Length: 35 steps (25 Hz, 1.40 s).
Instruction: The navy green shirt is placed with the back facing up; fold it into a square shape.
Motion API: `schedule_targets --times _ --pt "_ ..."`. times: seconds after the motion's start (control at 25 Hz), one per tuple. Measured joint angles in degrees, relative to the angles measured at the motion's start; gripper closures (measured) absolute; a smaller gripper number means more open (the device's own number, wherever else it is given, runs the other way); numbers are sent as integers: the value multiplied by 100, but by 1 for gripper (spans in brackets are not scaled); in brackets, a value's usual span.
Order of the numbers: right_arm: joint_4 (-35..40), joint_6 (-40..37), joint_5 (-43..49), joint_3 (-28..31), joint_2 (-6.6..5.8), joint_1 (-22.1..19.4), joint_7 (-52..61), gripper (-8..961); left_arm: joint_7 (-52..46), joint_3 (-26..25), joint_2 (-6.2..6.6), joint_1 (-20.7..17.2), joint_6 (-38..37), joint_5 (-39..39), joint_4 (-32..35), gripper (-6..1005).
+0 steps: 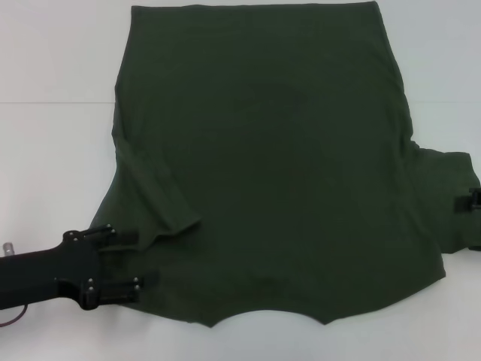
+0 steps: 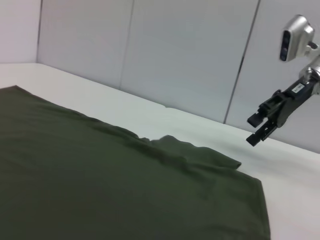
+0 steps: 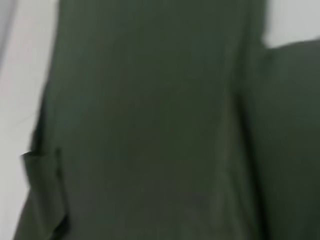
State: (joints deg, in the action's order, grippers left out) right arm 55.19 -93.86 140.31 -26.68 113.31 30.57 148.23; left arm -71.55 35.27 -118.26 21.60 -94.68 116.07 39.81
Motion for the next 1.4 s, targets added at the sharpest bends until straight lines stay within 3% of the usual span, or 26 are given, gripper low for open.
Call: schedule_targets --times 0.24,0.56,1.04,1.4 --pt "163 67 797 145 -67 59 529 13 -22 80 12 101 -11 105 0 139" --pt "245 342 1408 109 -55 242 762 12 -88 132 15 151 -15 135 0 140" --pt "33 845 1467 -103 3 394 719 13 -166 164 15 156 -15 144 0 139" --pt "-597 1351 1445 -320 -61 489 650 12 -167 165 12 161 -15 144 9 139"
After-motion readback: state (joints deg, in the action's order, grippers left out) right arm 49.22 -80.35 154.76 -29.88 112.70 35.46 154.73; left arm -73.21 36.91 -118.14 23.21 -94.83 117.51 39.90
